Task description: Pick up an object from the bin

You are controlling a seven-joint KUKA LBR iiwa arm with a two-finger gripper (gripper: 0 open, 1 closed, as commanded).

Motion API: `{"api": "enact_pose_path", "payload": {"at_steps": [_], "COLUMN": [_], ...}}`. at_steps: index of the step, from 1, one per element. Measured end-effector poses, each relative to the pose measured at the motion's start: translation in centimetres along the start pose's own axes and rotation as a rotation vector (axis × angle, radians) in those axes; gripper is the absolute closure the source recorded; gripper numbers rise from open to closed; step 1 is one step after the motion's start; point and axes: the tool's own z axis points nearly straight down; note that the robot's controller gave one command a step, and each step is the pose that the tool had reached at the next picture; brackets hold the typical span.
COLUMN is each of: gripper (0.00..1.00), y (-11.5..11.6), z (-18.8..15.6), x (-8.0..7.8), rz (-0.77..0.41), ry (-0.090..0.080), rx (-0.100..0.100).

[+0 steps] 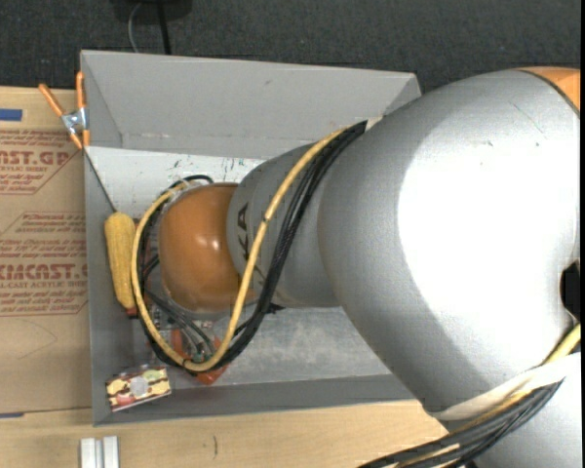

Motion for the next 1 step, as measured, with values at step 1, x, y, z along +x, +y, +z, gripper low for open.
{"api": "enact_pose_path", "payload": {"at_steps": [1], "gripper": [1.00], "y": [-0.07], "z": [-0.87], "x": [0.10], "rz": [0.000], "ry": [0.005], "rx": [0.002]}}
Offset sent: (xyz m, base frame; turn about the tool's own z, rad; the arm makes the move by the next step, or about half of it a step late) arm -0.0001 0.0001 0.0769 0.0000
